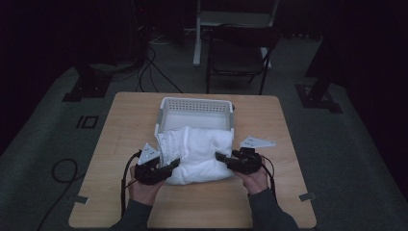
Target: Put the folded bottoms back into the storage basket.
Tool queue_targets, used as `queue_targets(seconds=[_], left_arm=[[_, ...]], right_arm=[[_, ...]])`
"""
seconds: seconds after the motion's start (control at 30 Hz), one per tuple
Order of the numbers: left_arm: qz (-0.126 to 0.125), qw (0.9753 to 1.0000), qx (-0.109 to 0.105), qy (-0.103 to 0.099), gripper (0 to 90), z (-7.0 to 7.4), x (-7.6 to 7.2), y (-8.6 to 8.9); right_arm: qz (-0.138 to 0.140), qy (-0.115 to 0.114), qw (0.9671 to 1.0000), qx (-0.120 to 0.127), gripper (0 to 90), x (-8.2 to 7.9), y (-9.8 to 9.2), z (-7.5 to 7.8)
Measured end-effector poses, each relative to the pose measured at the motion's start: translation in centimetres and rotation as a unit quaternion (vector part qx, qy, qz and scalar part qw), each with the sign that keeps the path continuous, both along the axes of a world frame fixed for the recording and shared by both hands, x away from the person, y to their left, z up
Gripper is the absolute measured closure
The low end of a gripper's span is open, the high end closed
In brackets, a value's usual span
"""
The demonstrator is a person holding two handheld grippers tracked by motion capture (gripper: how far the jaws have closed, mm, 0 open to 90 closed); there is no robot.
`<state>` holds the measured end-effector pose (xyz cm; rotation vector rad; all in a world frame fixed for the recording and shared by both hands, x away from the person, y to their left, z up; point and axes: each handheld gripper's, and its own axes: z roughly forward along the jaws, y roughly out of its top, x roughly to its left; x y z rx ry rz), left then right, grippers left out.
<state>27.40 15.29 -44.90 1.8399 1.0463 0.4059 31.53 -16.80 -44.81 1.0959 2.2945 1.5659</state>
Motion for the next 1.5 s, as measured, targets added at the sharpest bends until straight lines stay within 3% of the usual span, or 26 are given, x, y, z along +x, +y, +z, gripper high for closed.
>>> queue_targets(seconds=[1.13,1.5], left_arm=[[0.004,0.9997,0.005,-0.022,56.9,3.0,2.4,0.2],[0.008,0.9997,-0.003,-0.024,57.2,3.4,3.3,0.7]], right_arm=[[-0.013,-0.009,0.9998,0.009,64.8,2.5,0.5,2.5],[-0.017,-0.013,0.9997,0.008,64.9,3.4,1.0,3.1]])
